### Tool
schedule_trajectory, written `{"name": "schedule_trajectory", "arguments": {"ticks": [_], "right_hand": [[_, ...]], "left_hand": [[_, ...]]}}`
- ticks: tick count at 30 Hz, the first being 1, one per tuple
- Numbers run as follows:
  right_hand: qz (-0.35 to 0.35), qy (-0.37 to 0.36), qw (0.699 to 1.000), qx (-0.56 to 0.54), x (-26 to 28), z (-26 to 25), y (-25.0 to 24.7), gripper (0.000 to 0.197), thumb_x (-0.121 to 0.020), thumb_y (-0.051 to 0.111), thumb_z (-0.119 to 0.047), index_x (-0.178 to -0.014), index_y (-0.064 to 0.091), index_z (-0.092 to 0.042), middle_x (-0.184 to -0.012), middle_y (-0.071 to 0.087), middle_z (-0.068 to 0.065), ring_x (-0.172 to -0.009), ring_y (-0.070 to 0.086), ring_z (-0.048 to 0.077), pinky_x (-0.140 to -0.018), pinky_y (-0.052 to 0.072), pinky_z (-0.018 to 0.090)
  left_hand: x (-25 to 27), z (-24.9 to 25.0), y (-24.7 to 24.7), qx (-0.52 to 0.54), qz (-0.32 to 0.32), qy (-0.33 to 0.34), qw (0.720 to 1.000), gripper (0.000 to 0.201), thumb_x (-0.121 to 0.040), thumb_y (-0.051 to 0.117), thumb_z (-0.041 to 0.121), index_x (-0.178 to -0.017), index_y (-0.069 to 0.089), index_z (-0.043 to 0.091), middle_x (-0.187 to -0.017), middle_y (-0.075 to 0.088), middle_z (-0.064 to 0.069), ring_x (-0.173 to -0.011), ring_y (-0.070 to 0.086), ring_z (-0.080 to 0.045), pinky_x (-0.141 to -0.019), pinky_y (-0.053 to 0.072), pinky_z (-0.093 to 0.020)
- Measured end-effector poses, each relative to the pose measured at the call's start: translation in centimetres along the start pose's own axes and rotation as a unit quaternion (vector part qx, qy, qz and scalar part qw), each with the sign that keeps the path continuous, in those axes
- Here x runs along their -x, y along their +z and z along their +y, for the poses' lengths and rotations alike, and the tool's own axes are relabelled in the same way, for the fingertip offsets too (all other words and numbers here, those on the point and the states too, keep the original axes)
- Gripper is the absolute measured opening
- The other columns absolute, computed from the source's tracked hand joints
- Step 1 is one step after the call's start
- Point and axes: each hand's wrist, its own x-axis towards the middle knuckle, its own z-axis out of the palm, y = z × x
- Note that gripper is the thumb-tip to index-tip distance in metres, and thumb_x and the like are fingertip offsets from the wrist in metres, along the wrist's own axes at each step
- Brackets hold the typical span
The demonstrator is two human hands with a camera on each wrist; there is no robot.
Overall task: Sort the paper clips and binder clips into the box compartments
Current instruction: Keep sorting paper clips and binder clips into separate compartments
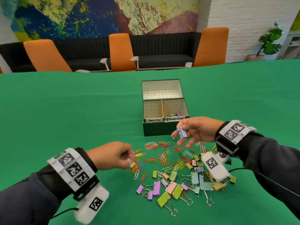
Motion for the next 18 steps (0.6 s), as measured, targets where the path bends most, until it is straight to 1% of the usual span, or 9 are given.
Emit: {"name": "schedule_trajectory", "arguments": {"ticks": [2,4,6,9,12,14,15,16,18], "right_hand": [[-0.007,0.007,1.000,-0.028,-0.1,0.2,-0.4,0.007,-0.083,0.048,-0.016,-0.081,0.051,-0.009,-0.094,0.065,0.015,-0.067,0.070,0.025,-0.049,0.056,0.027],[0.001,0.007,0.999,-0.032,-0.3,0.0,-0.6,0.018,-0.094,0.038,-0.012,-0.082,0.050,-0.009,-0.095,0.064,0.016,-0.065,0.070,0.024,-0.049,0.056,0.026],[0.031,-0.013,0.999,-0.015,-0.3,-1.0,-0.5,0.022,-0.096,0.033,-0.010,-0.082,0.049,-0.007,-0.093,0.064,0.015,-0.063,0.068,0.022,-0.048,0.055,0.025],[0.124,-0.077,0.989,0.032,-0.6,-3.3,-0.5,0.017,-0.095,0.038,-0.010,-0.085,0.050,-0.004,-0.095,0.058,0.015,-0.066,0.063,0.020,-0.051,0.054,0.022],[0.221,-0.111,0.965,0.082,-1.5,-5.5,-1.1,0.012,-0.094,0.047,-0.015,-0.096,0.053,-0.005,-0.101,0.056,0.014,-0.077,0.061,0.021,-0.063,0.055,0.027],[0.254,-0.081,0.953,0.147,-2.0,-6.1,-1.6,0.026,-0.093,0.050,-0.021,-0.114,0.052,-0.005,-0.108,0.057,0.011,-0.087,0.059,0.021,-0.073,0.056,0.033],[0.265,-0.059,0.943,0.194,-2.1,-6.0,-1.7,0.032,-0.093,0.050,-0.023,-0.121,0.050,-0.007,-0.111,0.056,0.008,-0.091,0.058,0.021,-0.075,0.056,0.034],[0.273,-0.042,0.929,0.244,-1.9,-5.7,-1.6,0.035,-0.093,0.050,-0.023,-0.125,0.048,-0.009,-0.111,0.055,0.006,-0.093,0.057,0.021,-0.076,0.055,0.033],[0.281,-0.033,0.897,0.339,-1.1,-4.7,-1.0,0.032,-0.093,0.051,-0.021,-0.124,0.050,-0.012,-0.109,0.055,0.002,-0.093,0.057,0.019,-0.072,0.054,0.028]], "left_hand": [[-0.2,0.3,-1.2,0.154,0.023,-0.016,0.988,0.016,-0.083,0.060,0.006,-0.079,0.054,0.020,-0.069,0.063,0.004,-0.055,0.053,0.002,-0.056,0.043,-0.012],[-0.8,1.2,-2.2,0.291,0.047,-0.019,0.955,0.010,-0.076,0.063,0.011,-0.080,0.054,0.014,-0.064,0.065,0.003,-0.055,0.056,-0.002,-0.052,0.045,-0.013],[-1.8,2.4,-3.1,0.361,0.077,-0.005,0.929,0.012,-0.077,0.064,0.009,-0.082,0.054,0.012,-0.060,0.065,0.003,-0.054,0.056,-0.004,-0.052,0.046,-0.014],[-4.7,4.8,-4.9,0.374,0.111,0.028,0.920,0.009,-0.089,0.053,0.004,-0.090,0.053,0.013,-0.061,0.063,0.004,-0.054,0.055,-0.006,-0.054,0.048,-0.017],[-8.4,7.2,-6.8,0.361,0.167,0.037,0.917,0.012,-0.090,0.053,0.011,-0.102,0.054,0.011,-0.072,0.062,0.002,-0.058,0.055,-0.008,-0.056,0.051,-0.019],[-10.7,8.1,-7.5,0.353,0.204,0.022,0.913,0.026,-0.090,0.055,0.014,-0.115,0.053,0.007,-0.082,0.062,-0.002,-0.063,0.057,-0.010,-0.058,0.052,-0.018],[-11.5,8.2,-7.6,0.343,0.207,0.013,0.916,0.033,-0.089,0.057,0.016,-0.120,0.051,0.007,-0.086,0.063,-0.004,-0.066,0.058,-0.011,-0.060,0.052,-0.019],[-12.0,8.0,-7.4,0.327,0.203,0.007,0.923,0.036,-0.089,0.057,0.018,-0.123,0.050,0.007,-0.091,0.063,-0.004,-0.070,0.060,-0.011,-0.063,0.052,-0.021],[-11.9,7.3,-6.5,0.279,0.186,0.003,0.942,0.035,-0.090,0.056,0.019,-0.123,0.051,0.009,-0.101,0.063,-0.004,-0.077,0.062,-0.012,-0.069,0.053,-0.022]]}}
